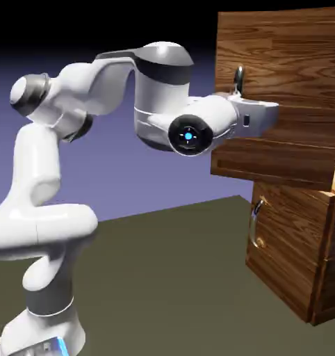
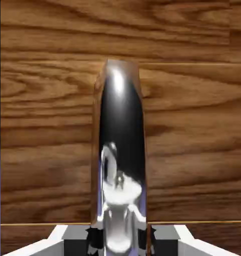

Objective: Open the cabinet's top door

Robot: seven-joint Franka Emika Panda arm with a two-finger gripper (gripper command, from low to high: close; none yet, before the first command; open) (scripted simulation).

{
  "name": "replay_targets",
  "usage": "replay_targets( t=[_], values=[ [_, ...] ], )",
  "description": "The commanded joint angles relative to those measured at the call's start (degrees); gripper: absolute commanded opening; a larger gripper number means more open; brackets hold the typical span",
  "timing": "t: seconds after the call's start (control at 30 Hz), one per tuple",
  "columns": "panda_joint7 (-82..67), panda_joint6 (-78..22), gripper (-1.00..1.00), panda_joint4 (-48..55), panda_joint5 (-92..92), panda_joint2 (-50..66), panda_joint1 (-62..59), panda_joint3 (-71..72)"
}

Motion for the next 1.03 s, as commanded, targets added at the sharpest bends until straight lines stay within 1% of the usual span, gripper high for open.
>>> replay_targets(
  t=[0.0, 0.13, 0.27, 0.4, 0.57, 0.77, 1.0],
  values=[
    [-1.2, -2.0, -1.0, 1.3, -1.7, -2.1, -1.4, 0.4],
    [-5.7, -8.5, -1.0, 7.5, -8.7, -10.4, -6.9, 3.0],
    [-9.4, -12.2, -1.0, 14.4, -15.6, -18.7, -12.1, 7.3],
    [-11.9, -13.3, -1.0, 21.0, -22.4, -27.0, -16.4, 12.7],
    [-12.9, -11.6, -1.0, 27.9, -30.5, -37.4, -19.5, 19.2],
    [-11.7, -7.0, -1.0, 34.0, -39.7, -49.8, -17.9, 23.5],
    [-7.7, -3.7, -1.0, 42.4, -49.7, -64.4, -9.7, 22.9]
  ],
)
